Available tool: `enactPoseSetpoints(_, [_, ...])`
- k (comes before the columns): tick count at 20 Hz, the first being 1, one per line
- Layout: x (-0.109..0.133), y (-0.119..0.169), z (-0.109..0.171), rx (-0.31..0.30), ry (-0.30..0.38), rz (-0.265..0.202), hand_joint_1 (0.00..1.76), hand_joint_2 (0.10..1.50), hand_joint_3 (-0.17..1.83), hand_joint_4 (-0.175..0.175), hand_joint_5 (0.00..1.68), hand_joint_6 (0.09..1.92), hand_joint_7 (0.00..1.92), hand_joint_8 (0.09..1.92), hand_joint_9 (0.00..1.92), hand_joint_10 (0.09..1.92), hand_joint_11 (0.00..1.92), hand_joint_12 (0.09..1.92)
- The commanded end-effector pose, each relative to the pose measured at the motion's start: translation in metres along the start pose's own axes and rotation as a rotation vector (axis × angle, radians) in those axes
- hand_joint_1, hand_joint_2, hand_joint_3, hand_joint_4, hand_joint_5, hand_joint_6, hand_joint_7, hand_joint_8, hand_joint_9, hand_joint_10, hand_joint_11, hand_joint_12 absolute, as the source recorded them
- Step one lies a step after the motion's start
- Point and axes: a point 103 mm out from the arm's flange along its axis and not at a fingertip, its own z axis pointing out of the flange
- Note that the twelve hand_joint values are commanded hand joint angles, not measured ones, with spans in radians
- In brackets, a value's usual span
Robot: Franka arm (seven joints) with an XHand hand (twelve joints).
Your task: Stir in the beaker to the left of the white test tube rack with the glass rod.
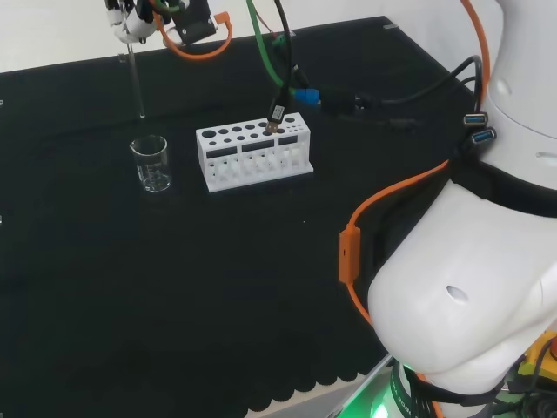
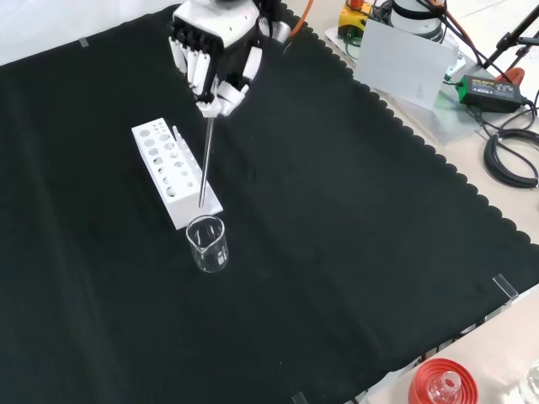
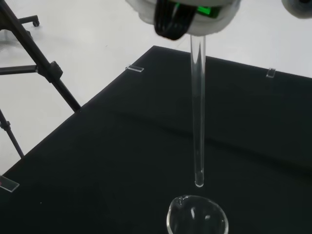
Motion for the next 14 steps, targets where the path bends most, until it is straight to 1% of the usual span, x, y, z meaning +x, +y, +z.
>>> enactPoseSetpoints(1, [0.004,0.007,0.014,-0.006,0.014,-0.012,1.31,0.78,0.49,-0.175,1.07,0.73,1.32,0.77,1.87,0.13,1.63,0.54])
enactPoseSetpoints(6, [0.003,0.008,0.018,0.001,0.012,-0.008,1.31,0.78,0.5,-0.175,1.07,0.73,1.32,0.77,1.87,0.13,1.63,0.54])
enactPoseSetpoints(11, [-0.006,0.01,0.04,0.011,0.015,-0.005,1.31,0.78,0.5,-0.175,1.07,0.73,1.32,0.77,1.87,0.14,1.63,0.54])
enactPoseSetpoints(14, [-0.008,0.009,0.049,0.008,0.02,0.0,1.31,0.78,0.5,-0.175,1.07,0.73,1.32,0.77,1.87,0.14,1.63,0.54])
